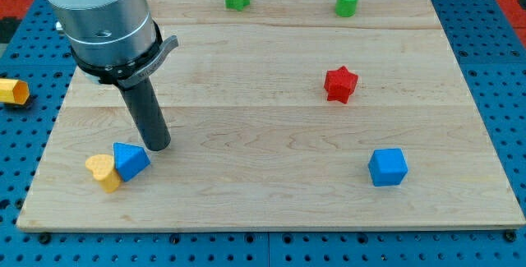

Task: Move your arm towards yellow heart

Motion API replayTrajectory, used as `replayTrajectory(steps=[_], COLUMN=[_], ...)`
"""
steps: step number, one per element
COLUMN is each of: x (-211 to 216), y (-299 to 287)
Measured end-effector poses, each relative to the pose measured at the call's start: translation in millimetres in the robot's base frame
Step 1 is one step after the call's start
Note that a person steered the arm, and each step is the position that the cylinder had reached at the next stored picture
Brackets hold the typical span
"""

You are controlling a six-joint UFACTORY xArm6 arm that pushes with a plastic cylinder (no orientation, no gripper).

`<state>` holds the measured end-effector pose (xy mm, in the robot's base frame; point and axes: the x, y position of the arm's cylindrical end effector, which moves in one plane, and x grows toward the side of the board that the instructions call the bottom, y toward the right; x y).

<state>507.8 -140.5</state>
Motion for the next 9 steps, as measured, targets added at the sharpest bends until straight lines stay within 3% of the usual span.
replayTrajectory(steps=[9], x=[-12], y=[20])
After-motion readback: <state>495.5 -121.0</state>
